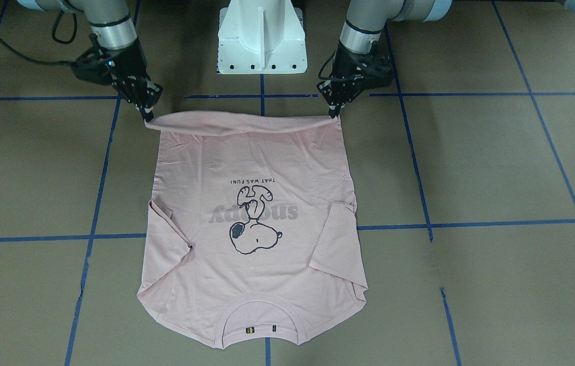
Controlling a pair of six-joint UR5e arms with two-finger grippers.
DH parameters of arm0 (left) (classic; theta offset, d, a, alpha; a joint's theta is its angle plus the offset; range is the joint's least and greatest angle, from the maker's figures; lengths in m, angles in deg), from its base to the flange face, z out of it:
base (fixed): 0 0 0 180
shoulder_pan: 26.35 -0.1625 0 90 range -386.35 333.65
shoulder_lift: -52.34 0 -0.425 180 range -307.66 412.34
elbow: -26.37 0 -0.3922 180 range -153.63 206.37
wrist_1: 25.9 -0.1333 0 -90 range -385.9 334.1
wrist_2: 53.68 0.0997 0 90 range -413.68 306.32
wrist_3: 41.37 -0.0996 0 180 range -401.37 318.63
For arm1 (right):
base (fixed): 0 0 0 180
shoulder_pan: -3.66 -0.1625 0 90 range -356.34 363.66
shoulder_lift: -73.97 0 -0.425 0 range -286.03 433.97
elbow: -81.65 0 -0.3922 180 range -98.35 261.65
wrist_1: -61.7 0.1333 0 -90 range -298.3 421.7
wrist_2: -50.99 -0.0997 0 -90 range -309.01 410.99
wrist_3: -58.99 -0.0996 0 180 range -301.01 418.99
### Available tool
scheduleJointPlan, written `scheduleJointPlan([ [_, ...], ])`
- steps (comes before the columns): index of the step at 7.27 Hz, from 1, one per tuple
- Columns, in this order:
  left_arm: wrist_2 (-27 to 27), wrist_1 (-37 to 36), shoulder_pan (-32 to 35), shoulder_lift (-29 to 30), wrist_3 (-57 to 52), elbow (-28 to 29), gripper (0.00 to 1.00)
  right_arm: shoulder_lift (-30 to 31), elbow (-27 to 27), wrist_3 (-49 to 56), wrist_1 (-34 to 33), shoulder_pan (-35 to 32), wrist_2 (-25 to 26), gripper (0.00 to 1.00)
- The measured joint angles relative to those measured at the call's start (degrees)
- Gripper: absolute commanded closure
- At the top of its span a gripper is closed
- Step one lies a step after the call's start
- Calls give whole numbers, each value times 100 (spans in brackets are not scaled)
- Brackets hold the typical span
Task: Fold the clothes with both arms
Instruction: 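Lift the hem with both grippers and fold it toward the collar, then release the hem near the collar and raise both grippers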
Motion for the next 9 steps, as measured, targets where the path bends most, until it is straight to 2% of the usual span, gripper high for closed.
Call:
scheduleJointPlan([
  [2,134,785,485,473,-297,1057,100,-761,1034,632,9,-684,-295,100],
  [5,545,1024,695,1117,-361,1988,100,-1749,2390,872,13,-1010,-348,100],
  [7,867,1361,722,1480,-414,2813,100,-2142,3035,956,39,-1052,-333,100],
  [9,939,1728,726,1562,-651,3232,100,-2292,3451,974,266,-1076,-301,100],
])
